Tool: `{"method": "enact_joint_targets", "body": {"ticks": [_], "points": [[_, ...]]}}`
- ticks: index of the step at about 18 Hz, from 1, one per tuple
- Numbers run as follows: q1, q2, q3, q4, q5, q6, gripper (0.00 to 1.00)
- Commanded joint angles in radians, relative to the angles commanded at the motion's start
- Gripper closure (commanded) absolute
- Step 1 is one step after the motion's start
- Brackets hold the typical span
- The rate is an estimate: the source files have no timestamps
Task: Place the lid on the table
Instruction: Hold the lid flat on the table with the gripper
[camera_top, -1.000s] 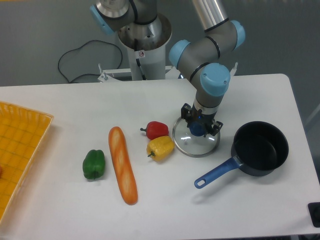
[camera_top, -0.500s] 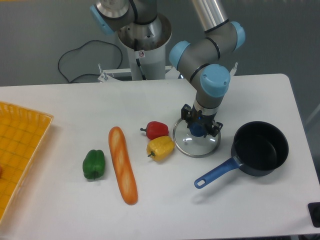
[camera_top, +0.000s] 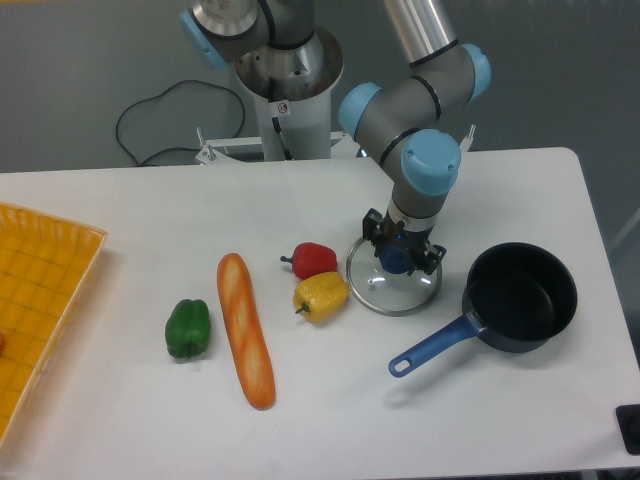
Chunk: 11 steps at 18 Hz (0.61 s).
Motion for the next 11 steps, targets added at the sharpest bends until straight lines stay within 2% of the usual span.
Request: {"method": "enact_joint_targets", "body": {"ticks": [6,10,11], "points": [[0.0,-0.002,0.002,0.0,0.0,0.0,0.49],[0.0,0.0,0.003,-0.002,0.0,0.0,0.35],[0.0,0.0,0.003,-0.002,0.0,0.0,0.34]]}}
